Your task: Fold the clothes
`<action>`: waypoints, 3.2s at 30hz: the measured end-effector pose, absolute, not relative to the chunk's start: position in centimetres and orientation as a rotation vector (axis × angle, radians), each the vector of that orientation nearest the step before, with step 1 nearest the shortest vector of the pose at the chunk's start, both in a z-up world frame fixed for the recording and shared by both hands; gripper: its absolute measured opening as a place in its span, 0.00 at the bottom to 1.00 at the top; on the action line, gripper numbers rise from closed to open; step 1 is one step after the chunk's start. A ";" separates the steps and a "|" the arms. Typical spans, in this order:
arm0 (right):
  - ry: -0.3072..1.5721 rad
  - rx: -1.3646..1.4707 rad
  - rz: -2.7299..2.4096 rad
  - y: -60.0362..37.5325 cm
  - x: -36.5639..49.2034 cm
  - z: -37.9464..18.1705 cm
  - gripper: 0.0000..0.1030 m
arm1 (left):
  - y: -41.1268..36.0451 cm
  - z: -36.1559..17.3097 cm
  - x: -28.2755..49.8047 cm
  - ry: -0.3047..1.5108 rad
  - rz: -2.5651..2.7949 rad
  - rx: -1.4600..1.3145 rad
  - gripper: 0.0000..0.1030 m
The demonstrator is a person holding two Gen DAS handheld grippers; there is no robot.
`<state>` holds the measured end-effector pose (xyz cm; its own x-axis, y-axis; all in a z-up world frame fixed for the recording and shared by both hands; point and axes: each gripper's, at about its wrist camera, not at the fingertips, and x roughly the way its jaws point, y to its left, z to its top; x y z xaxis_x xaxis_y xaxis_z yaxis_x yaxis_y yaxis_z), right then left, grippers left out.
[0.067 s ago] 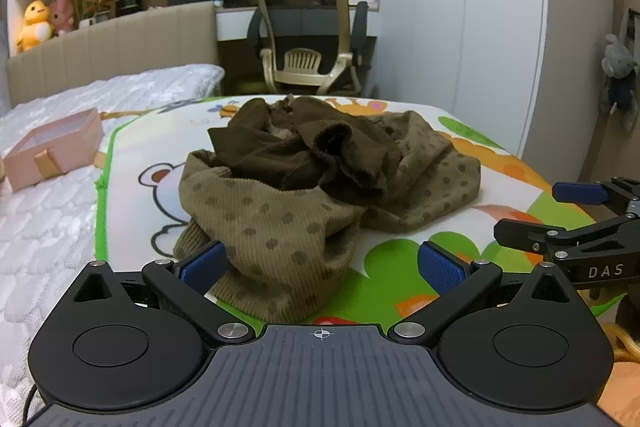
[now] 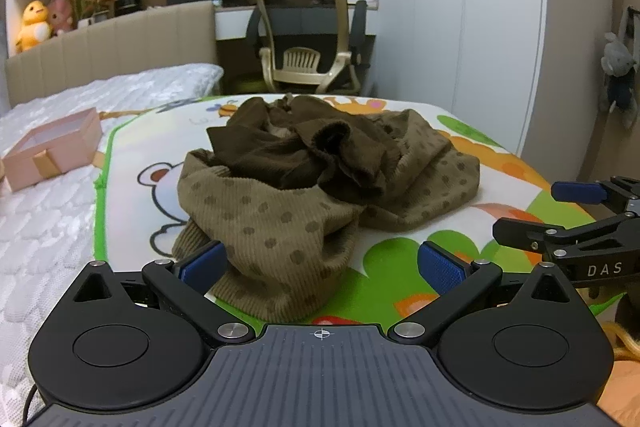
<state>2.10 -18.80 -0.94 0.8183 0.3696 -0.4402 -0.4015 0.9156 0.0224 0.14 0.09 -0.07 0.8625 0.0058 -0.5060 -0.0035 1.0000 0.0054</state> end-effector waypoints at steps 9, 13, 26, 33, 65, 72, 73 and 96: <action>0.464 -0.068 0.412 -18.6 2.0 -1.5 1.00 | -0.2 -0.6 0.4 0.561 0.002 0.001 1.00; 0.468 -0.066 0.412 -18.6 2.0 -1.7 1.00 | -0.2 -0.7 0.7 0.579 0.004 0.001 1.00; 0.494 -0.059 0.419 -18.6 2.5 -1.8 1.00 | -0.2 -0.9 0.7 0.587 0.003 0.001 1.00; 0.502 -0.057 0.421 -18.6 2.5 -1.8 1.00 | -0.2 -0.9 0.8 0.596 0.004 -0.003 1.00; 0.515 -0.053 0.424 -18.8 2.8 -1.6 1.00 | -0.2 -1.0 0.8 0.601 0.006 -0.002 1.00; 0.516 -0.052 0.424 -18.9 2.8 -1.6 1.00 | -0.3 -1.0 0.8 0.602 0.006 -0.002 1.00; 0.517 -0.052 0.424 -18.9 2.8 -1.6 1.00 | -0.3 -1.0 0.8 0.602 0.007 -0.002 1.00; 0.629 0.025 0.492 -19.5 8.5 -0.7 1.00 | 3.0 0.3 4.9 0.653 -0.058 -0.077 1.00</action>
